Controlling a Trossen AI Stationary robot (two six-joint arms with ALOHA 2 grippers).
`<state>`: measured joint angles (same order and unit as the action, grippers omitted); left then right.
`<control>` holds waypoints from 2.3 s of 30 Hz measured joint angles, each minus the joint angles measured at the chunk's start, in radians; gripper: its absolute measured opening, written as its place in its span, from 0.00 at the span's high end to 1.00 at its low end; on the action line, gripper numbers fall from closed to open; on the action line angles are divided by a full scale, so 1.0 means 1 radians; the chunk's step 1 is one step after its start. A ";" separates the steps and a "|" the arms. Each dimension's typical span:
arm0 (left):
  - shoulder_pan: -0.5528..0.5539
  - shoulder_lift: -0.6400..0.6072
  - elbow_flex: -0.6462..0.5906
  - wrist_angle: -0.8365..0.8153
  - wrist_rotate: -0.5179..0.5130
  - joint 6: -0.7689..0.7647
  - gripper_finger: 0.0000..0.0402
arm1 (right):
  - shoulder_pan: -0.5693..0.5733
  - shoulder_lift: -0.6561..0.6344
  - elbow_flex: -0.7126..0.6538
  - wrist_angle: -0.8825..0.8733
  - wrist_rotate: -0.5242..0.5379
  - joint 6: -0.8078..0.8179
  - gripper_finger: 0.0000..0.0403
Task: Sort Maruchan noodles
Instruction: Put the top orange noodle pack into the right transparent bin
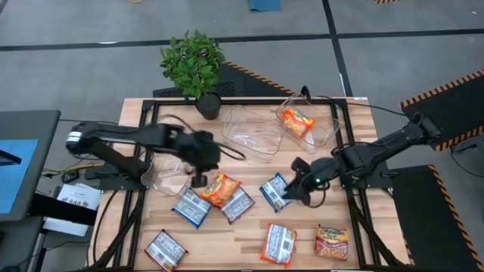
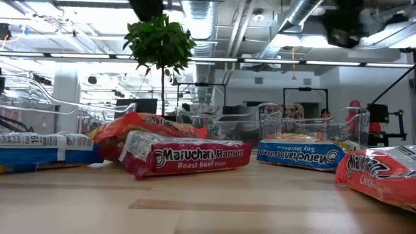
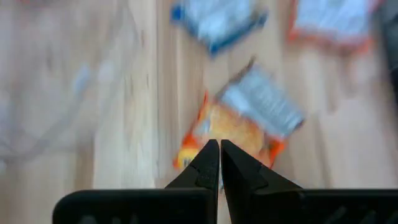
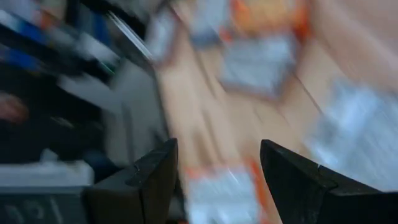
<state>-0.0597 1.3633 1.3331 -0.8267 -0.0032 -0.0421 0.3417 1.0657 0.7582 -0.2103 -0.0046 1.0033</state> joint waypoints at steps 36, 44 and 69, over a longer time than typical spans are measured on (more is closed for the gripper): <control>-0.105 -0.279 0.000 0.006 -0.264 -0.120 1.00 | -0.267 0.868 0.247 0.432 0.007 0.553 0.37; -0.105 -0.277 0.000 0.006 -0.265 -0.120 1.00 | -0.267 0.872 0.254 0.434 0.030 0.563 0.38; -0.105 -0.277 0.000 0.006 -0.297 -0.110 1.00 | -0.283 0.832 0.252 0.501 -0.095 0.400 0.96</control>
<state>-0.1642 1.0863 1.3327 -0.8207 -0.3004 -0.1516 0.0584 1.8976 1.0100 0.2906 -0.0997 1.4035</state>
